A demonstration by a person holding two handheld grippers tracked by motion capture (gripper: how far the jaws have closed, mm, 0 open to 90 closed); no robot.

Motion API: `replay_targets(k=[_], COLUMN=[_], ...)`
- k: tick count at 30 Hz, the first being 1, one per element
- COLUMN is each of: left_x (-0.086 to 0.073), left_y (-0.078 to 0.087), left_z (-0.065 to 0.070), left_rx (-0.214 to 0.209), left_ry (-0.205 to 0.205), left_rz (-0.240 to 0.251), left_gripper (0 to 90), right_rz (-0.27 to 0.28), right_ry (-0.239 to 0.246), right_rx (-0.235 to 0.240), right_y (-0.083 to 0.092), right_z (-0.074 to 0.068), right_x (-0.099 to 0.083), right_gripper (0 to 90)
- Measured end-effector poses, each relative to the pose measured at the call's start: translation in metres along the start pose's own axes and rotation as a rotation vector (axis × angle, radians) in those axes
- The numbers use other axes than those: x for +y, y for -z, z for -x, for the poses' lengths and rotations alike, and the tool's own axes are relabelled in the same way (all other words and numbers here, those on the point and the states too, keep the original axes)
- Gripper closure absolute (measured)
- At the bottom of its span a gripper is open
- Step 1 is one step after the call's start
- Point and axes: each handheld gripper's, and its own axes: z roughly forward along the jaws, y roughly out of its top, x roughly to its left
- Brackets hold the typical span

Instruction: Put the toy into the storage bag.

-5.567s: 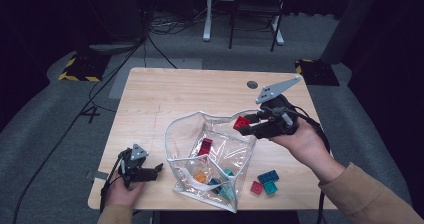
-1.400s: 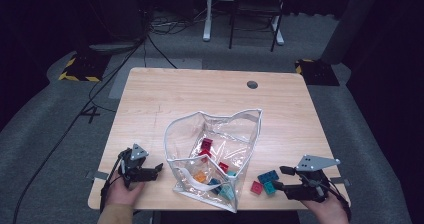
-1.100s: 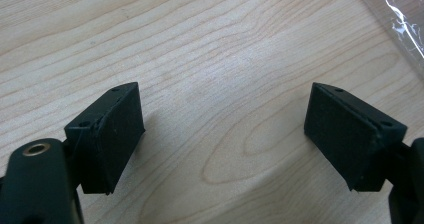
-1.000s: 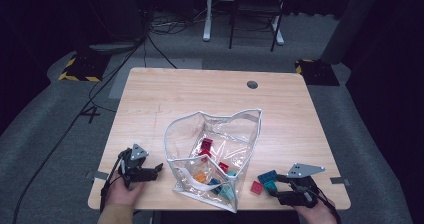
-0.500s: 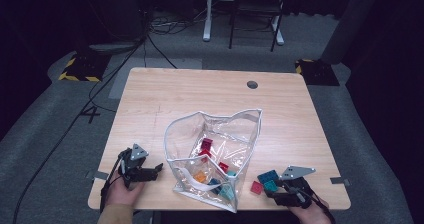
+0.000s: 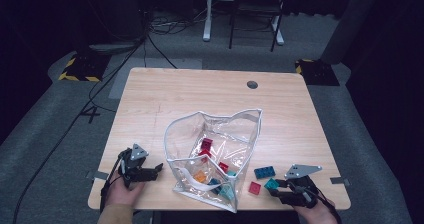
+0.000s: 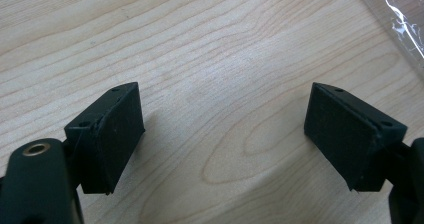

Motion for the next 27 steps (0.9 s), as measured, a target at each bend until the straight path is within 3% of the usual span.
replay_targets(k=[17,22,27], left_x=[0.000,0.000,0.000], left_y=[0.000,0.000,0.000], left_z=[0.000,0.000,0.000], left_rx=[-0.001,-0.003,-0.001], left_ry=[0.002,0.001,0.001], left_rz=[0.001,0.000,0.001], left_gripper=[16.5,16.4,16.4], right_rz=[0.069,0.092,0.117], right_ry=[0.018,0.050,0.099], right_rx=[0.070,0.079,0.058], right_y=[0.043,0.059,0.075], right_z=[0.004,0.003,0.002], right_x=[0.032,0.048,0.068], right_gripper=[58.8,58.8,58.8])
